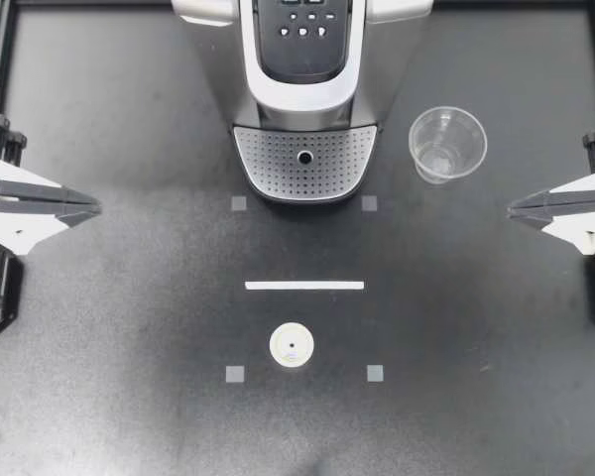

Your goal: Place the coffee capsule inside the capsule container, then place the cup onto the center of the cup tray, then push the 'Hot Water' and 'Travel Mug' buttons.

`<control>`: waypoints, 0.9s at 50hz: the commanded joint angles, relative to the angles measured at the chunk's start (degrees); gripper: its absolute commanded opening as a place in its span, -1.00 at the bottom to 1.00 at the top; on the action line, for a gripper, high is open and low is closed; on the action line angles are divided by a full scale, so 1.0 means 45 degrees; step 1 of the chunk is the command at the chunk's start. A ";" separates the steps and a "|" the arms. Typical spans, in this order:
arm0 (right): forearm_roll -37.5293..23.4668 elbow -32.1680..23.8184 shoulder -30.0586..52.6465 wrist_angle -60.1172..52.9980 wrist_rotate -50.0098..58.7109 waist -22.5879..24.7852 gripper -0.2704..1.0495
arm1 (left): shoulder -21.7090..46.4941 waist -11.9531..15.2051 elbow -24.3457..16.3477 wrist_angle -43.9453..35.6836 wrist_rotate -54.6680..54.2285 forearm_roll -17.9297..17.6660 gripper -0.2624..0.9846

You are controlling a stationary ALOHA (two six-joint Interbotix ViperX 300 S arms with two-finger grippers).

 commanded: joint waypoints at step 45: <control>0.0000 -0.3984 0.9902 0.0469 0.2324 0.1465 -0.50 | 0.7656 -0.2090 -0.2773 0.4297 -0.1641 0.0039 -0.44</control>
